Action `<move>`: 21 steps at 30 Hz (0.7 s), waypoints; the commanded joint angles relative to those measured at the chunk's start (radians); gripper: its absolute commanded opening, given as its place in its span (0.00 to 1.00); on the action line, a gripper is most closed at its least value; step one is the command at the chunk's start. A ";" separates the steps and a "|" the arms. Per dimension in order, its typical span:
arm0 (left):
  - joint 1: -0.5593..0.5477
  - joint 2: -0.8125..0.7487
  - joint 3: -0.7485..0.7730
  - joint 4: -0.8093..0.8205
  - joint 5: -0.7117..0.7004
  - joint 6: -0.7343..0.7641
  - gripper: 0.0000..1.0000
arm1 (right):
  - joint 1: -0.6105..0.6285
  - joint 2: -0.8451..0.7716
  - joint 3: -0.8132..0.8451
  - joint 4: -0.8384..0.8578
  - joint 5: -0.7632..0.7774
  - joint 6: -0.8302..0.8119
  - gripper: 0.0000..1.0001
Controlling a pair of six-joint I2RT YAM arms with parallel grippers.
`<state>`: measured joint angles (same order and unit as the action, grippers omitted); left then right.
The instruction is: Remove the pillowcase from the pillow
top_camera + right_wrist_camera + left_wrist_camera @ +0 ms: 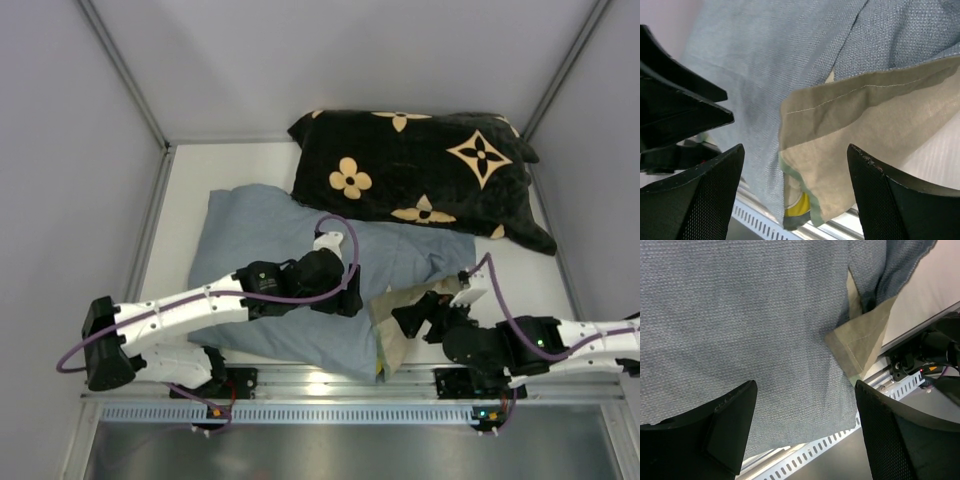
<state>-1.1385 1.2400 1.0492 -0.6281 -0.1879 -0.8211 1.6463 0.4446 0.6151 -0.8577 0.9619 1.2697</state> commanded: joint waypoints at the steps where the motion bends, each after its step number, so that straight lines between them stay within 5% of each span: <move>1: -0.040 0.013 0.052 0.038 -0.105 -0.032 0.83 | -0.016 0.133 0.020 -0.040 -0.005 0.034 0.79; 8: -0.040 -0.048 0.012 0.034 -0.119 -0.021 0.85 | -0.104 0.410 0.083 -0.034 -0.041 -0.023 0.79; 21: -0.043 -0.089 -0.064 0.038 -0.073 -0.030 0.86 | -0.256 0.365 -0.021 0.391 -0.297 -0.331 0.76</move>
<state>-1.1770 1.1862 0.9939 -0.6243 -0.2592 -0.8440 1.4006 0.8375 0.6022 -0.6411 0.7467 1.0386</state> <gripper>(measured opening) 0.861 0.766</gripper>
